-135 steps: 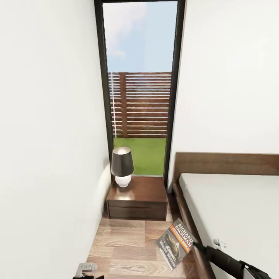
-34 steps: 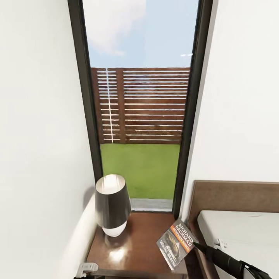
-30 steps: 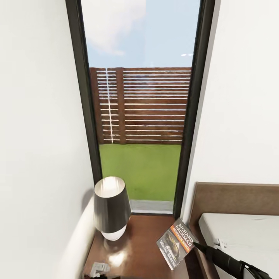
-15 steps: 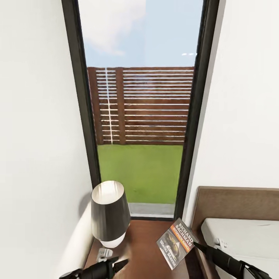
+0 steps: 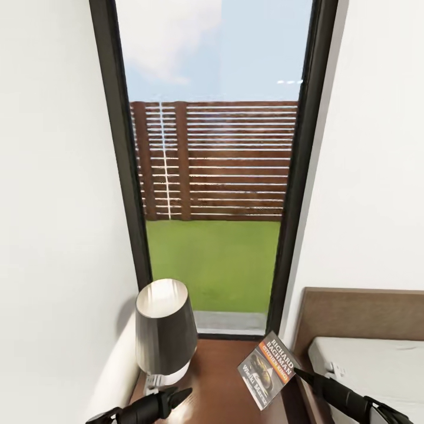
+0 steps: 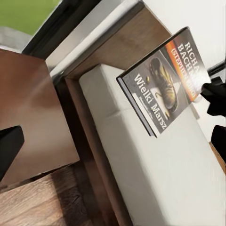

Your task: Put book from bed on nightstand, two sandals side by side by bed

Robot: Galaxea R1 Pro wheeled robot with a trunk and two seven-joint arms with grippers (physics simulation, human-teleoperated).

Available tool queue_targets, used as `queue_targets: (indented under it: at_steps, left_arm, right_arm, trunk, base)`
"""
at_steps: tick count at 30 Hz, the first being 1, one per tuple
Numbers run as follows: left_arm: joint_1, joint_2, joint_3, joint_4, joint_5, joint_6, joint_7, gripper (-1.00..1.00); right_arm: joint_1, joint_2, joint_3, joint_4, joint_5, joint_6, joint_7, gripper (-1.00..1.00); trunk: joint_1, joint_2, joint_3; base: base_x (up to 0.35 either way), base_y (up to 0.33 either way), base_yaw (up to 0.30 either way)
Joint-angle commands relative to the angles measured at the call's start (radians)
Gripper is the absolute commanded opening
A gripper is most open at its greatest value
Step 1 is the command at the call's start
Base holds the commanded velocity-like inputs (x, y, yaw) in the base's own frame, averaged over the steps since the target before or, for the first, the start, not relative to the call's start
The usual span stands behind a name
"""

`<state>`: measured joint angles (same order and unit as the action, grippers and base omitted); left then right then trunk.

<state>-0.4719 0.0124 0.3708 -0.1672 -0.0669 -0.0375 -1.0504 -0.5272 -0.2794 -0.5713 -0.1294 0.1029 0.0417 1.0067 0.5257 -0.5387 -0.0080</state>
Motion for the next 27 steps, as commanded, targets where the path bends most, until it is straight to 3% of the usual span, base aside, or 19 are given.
queue_targets:
  at_steps: [1, 5, 19, 27]
  left_arm:
    - [-0.001, 0.0, 0.006, 0.0, 0.005, -0.003, -0.003, 1.0]
    - [-0.001, -0.001, 0.008, 0.0, 0.03, -0.003, -0.003, 1.0]
    - [-0.001, 0.0, 0.008, 0.002, 0.035, -0.005, 0.001, 1.0]
    - [-0.001, 0.0, 0.009, 0.002, 0.035, -0.004, 0.003, 1.0]
  right_arm:
    - [0.0, 0.0, -0.01, -0.001, 0.01, 0.004, 0.004, -1.0]
    - [0.0, 0.0, -0.01, -0.001, 0.01, 0.004, 0.003, -1.0]
    - [-0.001, 0.0, -0.009, -0.001, 0.011, 0.004, 0.004, -1.0]
    - [0.0, 0.0, -0.009, -0.001, 0.011, 0.004, 0.004, -1.0]
  trunk:
    - [0.001, -0.001, -0.001]
    - [0.001, -0.001, -0.001]
    - [0.001, -0.001, -0.001]
    - [0.031, -0.057, -0.026]
  base:
    - [0.212, 0.0, 0.0]
    - [0.101, 0.0, 0.0]
    - [0.007, 0.0, 0.0]
    - [0.0, 0.0, 0.0]
